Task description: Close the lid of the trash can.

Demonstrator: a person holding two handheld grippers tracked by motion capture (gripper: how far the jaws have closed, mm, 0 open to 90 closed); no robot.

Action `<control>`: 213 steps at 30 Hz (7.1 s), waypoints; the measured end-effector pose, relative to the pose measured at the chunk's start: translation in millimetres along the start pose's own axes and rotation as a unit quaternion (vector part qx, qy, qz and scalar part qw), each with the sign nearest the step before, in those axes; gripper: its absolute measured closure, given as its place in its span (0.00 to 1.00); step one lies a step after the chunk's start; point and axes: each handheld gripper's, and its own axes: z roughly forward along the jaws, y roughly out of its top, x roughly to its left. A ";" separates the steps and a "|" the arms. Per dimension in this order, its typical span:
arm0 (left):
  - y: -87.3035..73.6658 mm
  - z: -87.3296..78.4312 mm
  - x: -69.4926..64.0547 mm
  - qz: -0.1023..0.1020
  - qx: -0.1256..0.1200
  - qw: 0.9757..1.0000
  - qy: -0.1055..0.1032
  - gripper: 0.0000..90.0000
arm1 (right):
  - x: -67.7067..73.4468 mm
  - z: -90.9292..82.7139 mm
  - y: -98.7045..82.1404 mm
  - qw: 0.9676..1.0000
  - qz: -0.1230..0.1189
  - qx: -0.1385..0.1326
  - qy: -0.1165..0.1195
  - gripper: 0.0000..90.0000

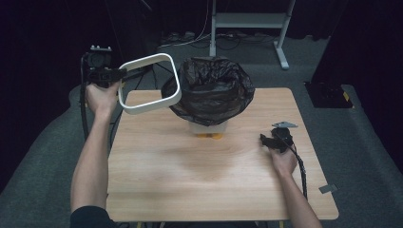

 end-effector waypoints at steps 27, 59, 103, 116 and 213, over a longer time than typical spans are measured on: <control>27.0 1.3 -21.1 0.010 -0.003 1.000 -0.025 0.90 | 0.0 0.0 0.0 1.000 0.000 0.000 0.000 0.42; 57.7 36.9 -90.1 0.049 0.011 0.996 -0.074 0.90 | 0.5 0.1 0.1 1.000 0.002 0.001 0.002 0.42; 81.9 80.9 -151.4 0.110 0.053 0.990 -0.073 0.90 | 0.5 0.2 0.1 1.000 -0.001 0.000 0.006 0.42; 78.0 86.6 -157.7 0.133 0.067 0.988 -0.045 0.90 | 0.7 0.3 0.2 1.000 -0.002 0.000 0.007 0.42; 54.9 71.0 -138.9 0.078 -0.055 0.989 -0.112 0.77 | 53.5 -127.7 271.2 0.965 -0.065 -0.195 0.163 0.67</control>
